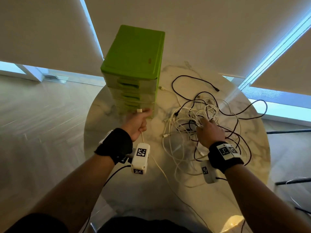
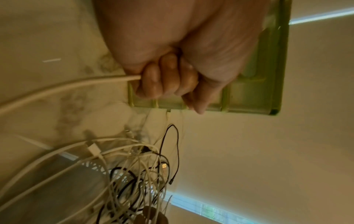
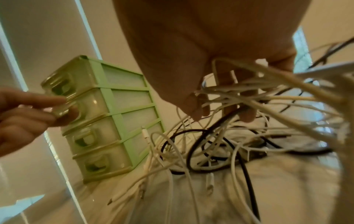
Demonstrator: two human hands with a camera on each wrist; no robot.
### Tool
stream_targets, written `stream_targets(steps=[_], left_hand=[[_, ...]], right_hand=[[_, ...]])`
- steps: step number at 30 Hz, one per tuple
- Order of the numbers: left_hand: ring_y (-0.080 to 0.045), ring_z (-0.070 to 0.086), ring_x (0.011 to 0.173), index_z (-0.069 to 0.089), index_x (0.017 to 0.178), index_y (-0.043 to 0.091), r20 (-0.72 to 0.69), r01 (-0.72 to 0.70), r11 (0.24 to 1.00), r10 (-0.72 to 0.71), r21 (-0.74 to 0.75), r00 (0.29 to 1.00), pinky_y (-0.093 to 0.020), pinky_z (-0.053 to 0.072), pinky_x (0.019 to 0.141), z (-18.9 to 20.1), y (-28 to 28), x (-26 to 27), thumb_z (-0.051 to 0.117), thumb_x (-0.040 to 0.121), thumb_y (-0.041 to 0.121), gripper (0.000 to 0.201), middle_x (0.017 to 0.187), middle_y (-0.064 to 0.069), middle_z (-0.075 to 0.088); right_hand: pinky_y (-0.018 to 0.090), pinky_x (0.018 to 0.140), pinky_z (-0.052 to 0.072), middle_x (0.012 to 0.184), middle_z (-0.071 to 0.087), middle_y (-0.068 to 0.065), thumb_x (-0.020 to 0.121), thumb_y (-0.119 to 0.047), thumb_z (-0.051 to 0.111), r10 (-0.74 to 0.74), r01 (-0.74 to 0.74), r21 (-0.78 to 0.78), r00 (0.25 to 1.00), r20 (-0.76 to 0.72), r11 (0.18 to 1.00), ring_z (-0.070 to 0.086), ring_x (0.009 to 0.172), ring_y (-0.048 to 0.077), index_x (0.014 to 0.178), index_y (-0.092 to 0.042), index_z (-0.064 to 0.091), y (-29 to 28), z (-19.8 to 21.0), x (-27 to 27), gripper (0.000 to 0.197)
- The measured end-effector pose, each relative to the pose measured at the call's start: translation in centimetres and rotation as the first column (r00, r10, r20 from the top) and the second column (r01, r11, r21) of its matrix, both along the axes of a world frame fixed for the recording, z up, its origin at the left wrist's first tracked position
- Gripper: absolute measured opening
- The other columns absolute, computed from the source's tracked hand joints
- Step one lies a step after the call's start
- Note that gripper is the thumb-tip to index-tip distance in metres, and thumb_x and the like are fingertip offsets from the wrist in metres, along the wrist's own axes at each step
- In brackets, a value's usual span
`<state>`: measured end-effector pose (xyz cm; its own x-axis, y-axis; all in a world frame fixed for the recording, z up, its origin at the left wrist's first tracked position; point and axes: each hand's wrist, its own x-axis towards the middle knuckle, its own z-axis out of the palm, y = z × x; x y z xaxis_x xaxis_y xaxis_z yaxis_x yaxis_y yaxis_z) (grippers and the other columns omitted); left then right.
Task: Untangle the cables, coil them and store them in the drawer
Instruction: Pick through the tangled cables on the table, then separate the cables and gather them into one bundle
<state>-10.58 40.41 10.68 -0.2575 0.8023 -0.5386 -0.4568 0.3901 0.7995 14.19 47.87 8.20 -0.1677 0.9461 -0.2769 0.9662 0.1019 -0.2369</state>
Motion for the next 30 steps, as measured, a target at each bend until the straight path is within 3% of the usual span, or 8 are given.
stream_targets(steps=[10, 14, 15, 16, 17, 21, 24, 30], left_hand=[[-0.002, 0.020, 0.035, 0.061, 0.087, 0.016, -0.049, 0.074, 0.986, -0.082, -0.149, 0.995, -0.016, 0.014, 0.034, -3.1, 2.0, 3.9, 0.046, 0.099, 0.027, 0.022, 0.049, 0.009, 0.028], [-0.019, 0.050, 0.042, 0.063, 0.107, 0.006, -0.065, -0.001, 0.993, -0.007, -0.120, 0.998, -0.020, 0.042, 0.047, -1.7, 2.6, 3.9, 0.043, 0.100, 0.022, 0.026, 0.051, -0.014, 0.046], [-0.049, 0.048, 0.100, 0.062, 0.108, 0.006, -0.052, -0.005, 0.993, -0.001, -0.121, 0.999, -0.026, 0.049, 0.056, -1.4, 2.7, 3.7, 0.041, 0.101, 0.022, 0.027, 0.061, -0.025, 0.048], [-0.004, 0.013, 0.040, 0.061, 0.104, 0.009, -0.043, -0.008, 0.992, 0.003, -0.123, 0.999, -0.029, 0.051, 0.060, -1.3, 2.7, 3.3, 0.040, 0.102, 0.024, 0.026, 0.066, -0.028, 0.048], [-0.028, 0.062, 0.062, 0.062, 0.103, 0.010, -0.047, -0.012, 0.992, 0.006, -0.124, 0.999, -0.030, 0.052, 0.065, -1.2, 2.8, 2.9, 0.040, 0.102, 0.025, 0.026, 0.070, -0.030, 0.050], [-0.048, 0.050, 0.114, 0.063, 0.114, 0.004, -0.078, -0.062, 0.986, 0.050, -0.155, 0.996, -0.053, 0.041, 0.099, -1.5, 3.4, 1.7, 0.045, 0.100, 0.022, 0.029, 0.120, -0.028, 0.058], [-0.015, 0.042, 0.049, 0.066, 0.086, 0.017, -0.079, -0.028, 0.988, 0.016, -0.154, 0.997, -0.024, 0.036, 0.049, -2.6, 3.7, 0.9, 0.048, 0.098, 0.023, 0.023, 0.057, -0.003, 0.048], [-0.005, 0.025, 0.040, 0.055, 0.077, 0.017, -0.012, 0.039, 0.983, -0.042, -0.178, 0.999, -0.018, 0.020, 0.039, -4.4, 3.7, 0.2, 0.051, 0.097, 0.021, 0.020, 0.047, 0.008, 0.032]], right_hand=[[0.033, 0.072, 0.053, 0.080, 0.061, -0.002, 0.097, -0.022, 0.052, 0.073, -0.253, -0.321, 0.874, -0.480, 0.913, 0.059, 0.070, 0.010, 0.095, -0.018, 0.063, -2.5, 2.2, -1.7, 0.012], [0.039, 0.096, 0.048, 0.130, 0.055, -0.002, 0.086, -0.048, 0.063, 0.252, -0.288, -0.333, 0.957, -0.147, 0.898, 0.056, 0.114, 0.019, 0.135, -0.037, 0.045, -0.4, 5.1, -2.6, 0.053], [0.038, 0.094, 0.047, 0.133, 0.054, -0.001, 0.086, -0.053, 0.060, 0.239, -0.254, -0.238, 0.967, -0.090, 0.937, 0.055, 0.114, 0.021, 0.134, -0.037, 0.045, 0.7, 6.2, -3.1, 0.054], [0.035, 0.089, 0.047, 0.130, 0.057, 0.001, 0.088, -0.056, 0.055, 0.223, -0.226, -0.143, 0.974, -0.037, 0.964, 0.056, 0.112, 0.022, 0.131, -0.035, 0.049, 2.0, 7.2, -3.8, 0.049], [0.034, 0.085, 0.045, 0.126, 0.059, 0.003, 0.090, -0.057, 0.050, 0.224, -0.220, -0.085, 0.974, 0.037, 0.972, 0.057, 0.110, 0.023, 0.127, -0.031, 0.054, 3.4, 7.9, -4.6, 0.045], [0.034, 0.077, 0.045, 0.109, 0.063, 0.006, 0.093, -0.054, 0.044, 0.358, -0.343, -0.103, 0.876, 0.324, 0.934, 0.059, 0.095, 0.026, 0.118, -0.016, 0.059, 9.4, 7.8, -9.9, 0.048], [0.033, 0.072, 0.041, 0.115, 0.061, 0.010, 0.091, -0.046, 0.052, 0.400, -0.378, -0.132, 0.876, 0.269, 0.916, 0.059, 0.101, 0.032, 0.119, -0.011, 0.056, 13.2, 4.9, -13.7, 0.045], [0.037, 0.074, 0.042, 0.125, 0.053, 0.017, 0.093, -0.033, 0.056, 0.338, -0.305, -0.207, 0.929, 0.150, 0.930, 0.056, 0.108, 0.037, 0.127, -0.008, 0.048, 16.9, -2.3, -16.4, 0.043]])
